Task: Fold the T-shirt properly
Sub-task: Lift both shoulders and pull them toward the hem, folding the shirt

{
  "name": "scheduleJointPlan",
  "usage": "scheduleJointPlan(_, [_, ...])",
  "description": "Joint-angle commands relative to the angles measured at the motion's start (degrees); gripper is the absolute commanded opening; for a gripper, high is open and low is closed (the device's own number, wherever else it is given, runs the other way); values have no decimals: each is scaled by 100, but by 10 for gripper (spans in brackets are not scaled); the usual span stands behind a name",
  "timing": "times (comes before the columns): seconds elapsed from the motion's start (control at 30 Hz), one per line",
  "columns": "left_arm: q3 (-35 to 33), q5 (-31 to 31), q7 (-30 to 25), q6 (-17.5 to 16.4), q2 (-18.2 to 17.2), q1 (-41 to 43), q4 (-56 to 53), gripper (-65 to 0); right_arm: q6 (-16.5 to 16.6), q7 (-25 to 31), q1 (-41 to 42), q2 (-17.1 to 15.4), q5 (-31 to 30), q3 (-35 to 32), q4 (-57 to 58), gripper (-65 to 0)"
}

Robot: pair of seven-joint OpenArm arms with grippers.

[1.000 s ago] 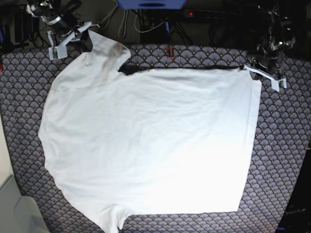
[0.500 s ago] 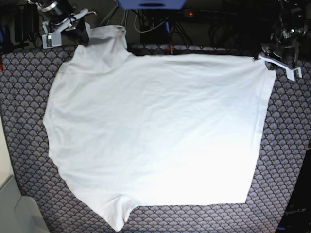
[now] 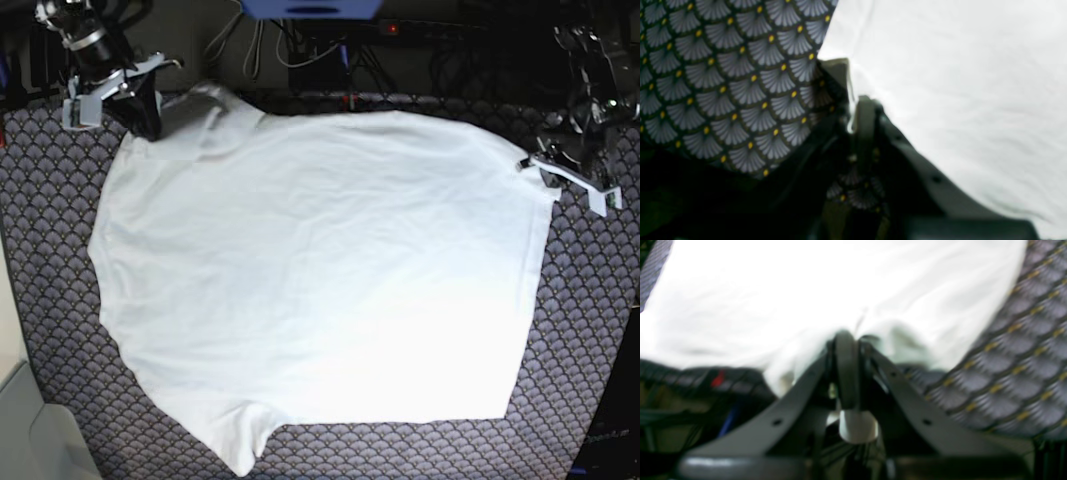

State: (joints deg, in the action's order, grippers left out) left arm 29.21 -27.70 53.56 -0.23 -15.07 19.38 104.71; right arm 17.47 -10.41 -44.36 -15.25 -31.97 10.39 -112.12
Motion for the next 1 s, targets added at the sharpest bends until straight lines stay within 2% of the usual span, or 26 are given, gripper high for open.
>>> scheduleJointPlan(0.0, [46,6,-77,1,-80,-157,74,-645,42,140,53,-45,-69,90,-107,-650])
scheduleJointPlan(0.27, [46,14,37,36,-115,-746,-137,-645,42,26,722,-45,-61,345,-54,-650])
scheduleJointPlan(0.47, [46,14,196,10,-133,-1195,-646,-645,42,-1240,1574,-45,-52,424,-46,-650])
scheduleJointPlan(0.57, [37,14,222,19,-141,-1432,-796,-645,42,-1671,1996,-54,-52,424,-46,-650])
scheduleJointPlan(0.8, [2,14,248,36,-247,-2004,-1227,-645,42,-2286,2911,-379,-52,416,394,-650])
scheduleJointPlan(0.97, [-7,14,248,36,-264,-2258,-1446,-645,42,-2304,3315,-581,-52,389,983,-650])
